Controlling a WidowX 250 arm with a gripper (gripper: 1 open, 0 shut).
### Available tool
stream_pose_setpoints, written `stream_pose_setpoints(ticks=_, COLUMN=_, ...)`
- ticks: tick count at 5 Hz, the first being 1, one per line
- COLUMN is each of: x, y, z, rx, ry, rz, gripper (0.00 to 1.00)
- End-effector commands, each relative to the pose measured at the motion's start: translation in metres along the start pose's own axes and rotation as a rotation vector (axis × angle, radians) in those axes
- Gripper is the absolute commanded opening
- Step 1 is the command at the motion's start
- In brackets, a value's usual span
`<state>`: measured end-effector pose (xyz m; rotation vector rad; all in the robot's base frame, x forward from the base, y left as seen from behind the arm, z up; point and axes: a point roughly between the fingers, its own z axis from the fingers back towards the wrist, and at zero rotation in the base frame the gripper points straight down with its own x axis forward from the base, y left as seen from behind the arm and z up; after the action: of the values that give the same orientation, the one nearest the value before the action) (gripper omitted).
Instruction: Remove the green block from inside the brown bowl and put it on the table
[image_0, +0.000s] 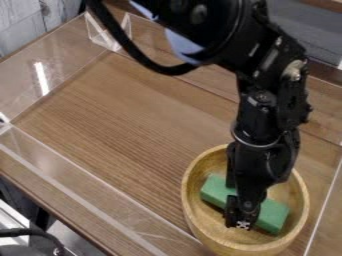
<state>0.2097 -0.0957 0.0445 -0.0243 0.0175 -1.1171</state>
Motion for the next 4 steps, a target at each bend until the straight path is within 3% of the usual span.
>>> stream_pose_setpoints(ticks=1, x=-0.0001, y=0.0047, z=-0.0008, rx=0.018, ry=-0.013, rz=0.016, gripper=1.00)
stream_pose_setpoints(ticks=2, x=-0.0004, y=0.0056, z=-0.0055, rx=0.021, ry=-0.014, rz=0.023, gripper=0.00)
stream_pose_setpoints(ticks=4, x=-0.0015, y=0.0056, z=-0.0047, rx=0.020, ry=-0.012, rz=0.035, gripper=0.00)
